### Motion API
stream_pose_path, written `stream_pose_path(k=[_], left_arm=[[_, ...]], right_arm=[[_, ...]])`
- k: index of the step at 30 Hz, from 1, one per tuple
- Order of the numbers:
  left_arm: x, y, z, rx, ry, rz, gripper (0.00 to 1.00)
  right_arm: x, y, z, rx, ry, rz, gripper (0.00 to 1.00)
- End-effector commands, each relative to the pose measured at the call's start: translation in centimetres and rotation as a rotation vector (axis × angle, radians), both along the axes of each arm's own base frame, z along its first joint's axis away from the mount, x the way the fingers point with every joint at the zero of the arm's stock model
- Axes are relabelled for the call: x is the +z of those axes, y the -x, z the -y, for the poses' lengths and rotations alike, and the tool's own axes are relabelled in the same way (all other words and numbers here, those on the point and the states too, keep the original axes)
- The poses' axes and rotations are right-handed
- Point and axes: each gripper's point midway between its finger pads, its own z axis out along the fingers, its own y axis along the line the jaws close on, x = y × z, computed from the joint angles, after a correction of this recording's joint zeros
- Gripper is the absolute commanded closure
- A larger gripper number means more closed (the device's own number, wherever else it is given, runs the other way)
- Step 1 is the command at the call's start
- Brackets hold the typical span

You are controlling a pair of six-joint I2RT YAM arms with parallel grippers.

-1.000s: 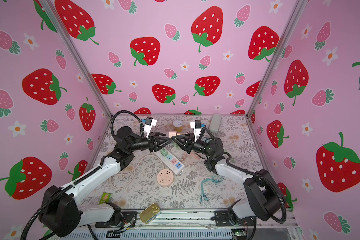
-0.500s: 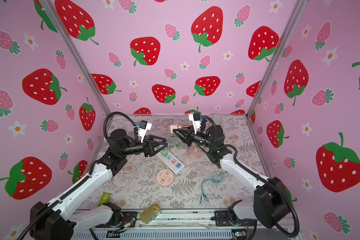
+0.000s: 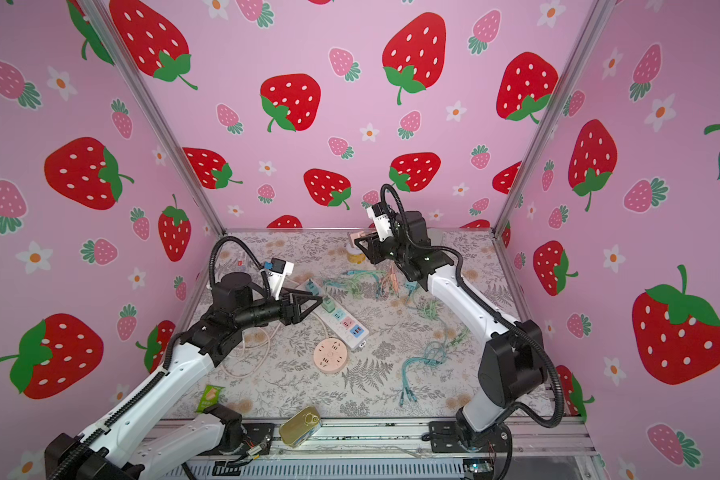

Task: Insert the plug
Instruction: 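Carry the pink charger over the power strip with the right gripper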

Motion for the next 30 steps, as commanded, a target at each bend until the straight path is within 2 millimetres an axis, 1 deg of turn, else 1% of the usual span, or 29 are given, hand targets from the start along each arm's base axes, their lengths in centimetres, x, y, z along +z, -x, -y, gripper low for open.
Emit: stream_pose_path(k=[1, 6, 10, 16, 24, 30], left_arm=[[-2.9, -1.5, -2.6, 0.156, -0.086, -0.078, 0.38], [-5.2, -2.9, -4.3, 0.259, -0.138, -0.161, 0.38], [-6.9, -4.0, -5.8, 0.336, -0.157, -0.22, 0.38], [-8.6, -6.0, -7.7, 0.431, -0.174, -0.286, 0.39], [-10.5, -9.0, -9.7, 0.487, -0.209, -0.335, 0.4], [-11.9, -11.0, -10.8, 0.489, -0.284, -0.355, 0.43]], right_arm=[[-2.8, 0.5, 0.4, 0.013, 0.093, -0.054, 0.93], [-5.8, 2.0, -0.2, 0.05, 0.137, -0.126, 0.93], [-8.0, 3.8, -0.5, 0.094, 0.174, -0.178, 0.93], [-11.0, 6.4, -1.0, 0.157, 0.275, -0.247, 0.93], [-13.3, 8.7, -1.4, 0.219, 0.369, -0.295, 0.92], [-14.3, 9.2, -1.3, 0.231, 0.432, -0.3, 0.92]])
